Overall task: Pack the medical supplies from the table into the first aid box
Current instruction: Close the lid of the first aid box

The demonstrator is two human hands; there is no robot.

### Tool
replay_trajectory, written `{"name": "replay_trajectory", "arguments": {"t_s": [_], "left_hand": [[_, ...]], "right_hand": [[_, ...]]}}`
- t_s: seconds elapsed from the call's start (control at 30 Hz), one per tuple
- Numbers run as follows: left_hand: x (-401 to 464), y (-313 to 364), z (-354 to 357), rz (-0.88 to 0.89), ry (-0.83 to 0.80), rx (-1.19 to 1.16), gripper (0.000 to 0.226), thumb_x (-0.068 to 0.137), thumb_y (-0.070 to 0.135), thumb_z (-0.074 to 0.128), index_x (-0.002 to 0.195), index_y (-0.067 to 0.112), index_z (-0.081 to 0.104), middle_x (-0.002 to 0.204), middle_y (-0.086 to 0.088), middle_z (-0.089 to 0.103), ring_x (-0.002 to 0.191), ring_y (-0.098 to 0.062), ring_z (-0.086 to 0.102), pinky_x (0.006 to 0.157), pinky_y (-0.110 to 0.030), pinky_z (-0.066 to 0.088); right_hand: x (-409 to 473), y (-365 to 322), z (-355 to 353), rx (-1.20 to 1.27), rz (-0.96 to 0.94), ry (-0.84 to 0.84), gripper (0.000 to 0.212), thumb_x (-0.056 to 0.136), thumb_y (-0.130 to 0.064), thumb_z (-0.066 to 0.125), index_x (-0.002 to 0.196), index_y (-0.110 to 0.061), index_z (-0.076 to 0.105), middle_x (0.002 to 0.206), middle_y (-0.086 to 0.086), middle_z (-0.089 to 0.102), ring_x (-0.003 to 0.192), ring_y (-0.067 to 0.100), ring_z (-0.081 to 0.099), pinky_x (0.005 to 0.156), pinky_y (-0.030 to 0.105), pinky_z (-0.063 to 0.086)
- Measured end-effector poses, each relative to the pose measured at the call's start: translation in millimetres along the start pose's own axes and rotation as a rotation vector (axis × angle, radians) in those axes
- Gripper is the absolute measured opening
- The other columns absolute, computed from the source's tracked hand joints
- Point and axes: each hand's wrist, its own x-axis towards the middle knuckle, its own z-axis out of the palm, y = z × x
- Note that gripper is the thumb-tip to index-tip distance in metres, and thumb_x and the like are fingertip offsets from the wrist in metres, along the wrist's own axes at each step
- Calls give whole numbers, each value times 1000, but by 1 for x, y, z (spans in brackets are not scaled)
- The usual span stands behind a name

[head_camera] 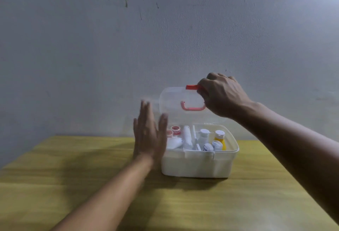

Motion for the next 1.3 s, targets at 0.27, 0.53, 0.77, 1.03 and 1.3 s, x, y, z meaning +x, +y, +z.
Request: {"name": "replay_trajectory", "arguments": {"t_s": [0.27, 0.53, 0.77, 1.03, 1.3], "left_hand": [[3, 28, -22, 114, -169, -23, 67, 89, 49, 29, 139, 10, 50, 158, -7, 29, 148, -13, 22, 120, -43, 20], [-13, 36, -15, 116, -549, 355, 92, 78, 57, 67, 151, 17, 27, 161, 2, 21, 150, -12, 11, 121, -31, 14], [-21, 27, -7, 119, -453, 396, 112, 59, 58, 81, 150, 19, 29, 159, 5, 27, 150, -11, 12, 120, -29, 22], [-22, 25, -6, 175, -400, 415, 103, 60, 57, 80, 146, 23, 35, 156, 8, 34, 149, -10, 17, 115, -30, 30], [-10, 20, 4, 156, -416, 410, 105, 59, 51, 83, 147, 22, 33, 157, 7, 31, 150, -13, 14, 114, -32, 30]], "right_hand": [[-104, -31, -24, 59, -81, -256, 49, 82, -58, 46, 114, -26, 65, 109, -2, 67, 97, 21, 60, 89, 37, 44], [-117, -8, -3, 197, 169, -406, 88, 77, -56, 65, 148, -22, 24, 156, 5, 26, 141, 26, 27, 110, 37, 30], [-125, -9, 6, 134, 177, -376, 97, 70, -67, 65, 147, -25, 22, 154, -1, 30, 142, 21, 27, 106, 38, 37], [-124, -7, 10, 96, 155, -303, 85, 73, -68, 62, 141, -25, 34, 142, 1, 46, 128, 22, 43, 91, 41, 48], [-113, -3, 19, 129, 176, -321, 86, 74, -62, 65, 143, -23, 31, 146, 3, 41, 132, 23, 38, 95, 41, 46]]}}
